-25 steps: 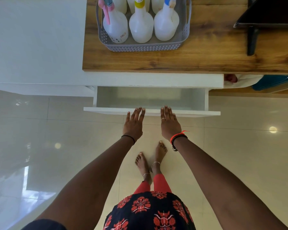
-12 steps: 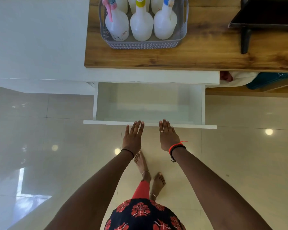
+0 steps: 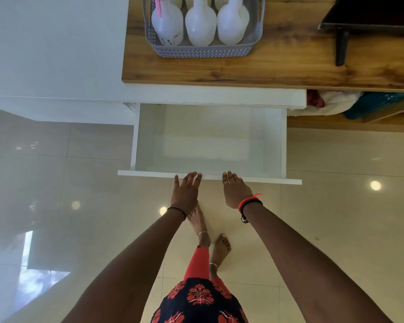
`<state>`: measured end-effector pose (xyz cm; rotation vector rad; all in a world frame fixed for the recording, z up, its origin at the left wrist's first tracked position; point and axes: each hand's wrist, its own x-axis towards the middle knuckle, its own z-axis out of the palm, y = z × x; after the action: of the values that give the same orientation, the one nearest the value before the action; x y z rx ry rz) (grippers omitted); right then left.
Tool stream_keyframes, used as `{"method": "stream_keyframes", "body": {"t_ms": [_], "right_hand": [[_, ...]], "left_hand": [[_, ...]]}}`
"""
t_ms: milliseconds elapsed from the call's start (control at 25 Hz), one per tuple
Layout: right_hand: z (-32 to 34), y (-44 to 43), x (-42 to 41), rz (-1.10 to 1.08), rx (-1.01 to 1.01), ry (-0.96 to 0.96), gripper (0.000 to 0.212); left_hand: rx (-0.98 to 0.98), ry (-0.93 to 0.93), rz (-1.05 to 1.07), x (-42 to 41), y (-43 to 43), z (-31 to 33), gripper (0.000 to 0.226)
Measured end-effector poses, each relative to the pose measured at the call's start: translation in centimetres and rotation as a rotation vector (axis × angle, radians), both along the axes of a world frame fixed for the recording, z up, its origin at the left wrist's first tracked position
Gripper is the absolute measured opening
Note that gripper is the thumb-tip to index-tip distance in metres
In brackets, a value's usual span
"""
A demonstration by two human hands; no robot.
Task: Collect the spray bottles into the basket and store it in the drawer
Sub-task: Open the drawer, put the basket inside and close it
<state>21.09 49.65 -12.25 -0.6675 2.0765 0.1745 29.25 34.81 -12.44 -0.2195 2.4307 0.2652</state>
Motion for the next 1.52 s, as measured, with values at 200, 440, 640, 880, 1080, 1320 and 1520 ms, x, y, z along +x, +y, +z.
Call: {"method": "stream_keyframes", "body": {"t_ms": [200, 440, 640, 880, 1080, 1320, 1520], "right_hand": [[0.4, 1.0, 1.9, 0.02, -0.016, -0.004, 0.062], [0.2, 2.2, 5.0, 0.039, -0.018, -0.01, 0.063], [0.4, 3.0, 6.9, 0.054, -0.016, -0.032, 0.063], [0.3, 3.4, 6.8, 0.03, -0.043, -0.053, 0.064], [0.1, 3.6, 6.5, 0.009, -0.047, -0.105, 0.066], [1.1, 3.5, 4.3, -0.11, -0.106, -0.131, 0.061], [2.6, 1.8, -2.4, -0.313, -0.237, -0.048, 0.052]], "left_hand": [[-0.004, 0.007, 0.003, 1.8, 0.9, 0.3, 0.062], [-0.028, -0.012, -0.017, 5.1, 2.1, 0.1, 0.055], [-0.028, -0.022, -0.02, 6.9, 3.0, 0.1, 0.052], [-0.042, 0.006, 0.003, 7.0, 3.3, 0.0, 0.049], [-0.036, -0.017, -0.013, 6.5, 3.3, 0.0, 0.048], [0.059, -0.032, -0.036, 3.2, 0.5, 0.6, 0.048], [0.119, 0.116, 0.027, -2.0, -3.8, 2.3, 0.044]]}}
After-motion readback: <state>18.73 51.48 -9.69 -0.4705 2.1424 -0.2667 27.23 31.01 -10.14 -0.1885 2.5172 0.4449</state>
